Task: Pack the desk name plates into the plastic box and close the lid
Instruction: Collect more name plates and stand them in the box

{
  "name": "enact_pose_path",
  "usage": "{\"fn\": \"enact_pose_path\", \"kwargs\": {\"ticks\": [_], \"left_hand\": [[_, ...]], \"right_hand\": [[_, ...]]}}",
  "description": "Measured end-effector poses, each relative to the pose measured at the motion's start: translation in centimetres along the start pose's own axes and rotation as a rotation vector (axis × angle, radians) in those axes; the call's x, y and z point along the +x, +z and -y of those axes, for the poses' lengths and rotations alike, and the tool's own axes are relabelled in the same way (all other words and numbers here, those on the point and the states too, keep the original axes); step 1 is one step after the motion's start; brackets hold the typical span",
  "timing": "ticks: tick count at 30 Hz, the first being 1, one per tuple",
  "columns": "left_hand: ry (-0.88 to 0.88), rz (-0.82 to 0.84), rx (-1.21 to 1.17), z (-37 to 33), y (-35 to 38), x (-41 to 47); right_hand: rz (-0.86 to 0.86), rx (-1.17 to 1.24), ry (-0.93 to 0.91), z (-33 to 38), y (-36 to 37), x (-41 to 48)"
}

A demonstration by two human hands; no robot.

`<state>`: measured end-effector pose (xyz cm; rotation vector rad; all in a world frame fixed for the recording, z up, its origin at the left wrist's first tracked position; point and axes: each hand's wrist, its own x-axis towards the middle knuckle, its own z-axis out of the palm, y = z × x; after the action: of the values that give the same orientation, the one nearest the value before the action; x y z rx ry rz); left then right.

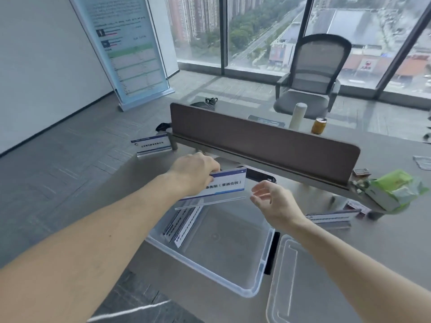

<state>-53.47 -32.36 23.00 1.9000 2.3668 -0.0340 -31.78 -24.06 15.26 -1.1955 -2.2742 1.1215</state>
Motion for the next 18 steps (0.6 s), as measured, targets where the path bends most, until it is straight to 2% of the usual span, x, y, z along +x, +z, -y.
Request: {"fn": "enact_pose_path", "kwargs": {"ticks": [7, 12, 18], "left_hand": [[-0.025, 0.094, -0.158, 2.9, 9.2, 3.7], [-0.101, 0.19, -0.258, 3.7, 15.8, 3.9], [-0.196, 0.204, -0.307, 4.2, 21.5, 4.0]], "right_hand": [[0.11, -0.236, 0.042, -5.3, 5.6, -0.6], [0.286, -0.412, 0.067, -8.3, 8.6, -1.4], [0.367, -0.581, -0.039, -10.0, 10.8, 0.0]]}}
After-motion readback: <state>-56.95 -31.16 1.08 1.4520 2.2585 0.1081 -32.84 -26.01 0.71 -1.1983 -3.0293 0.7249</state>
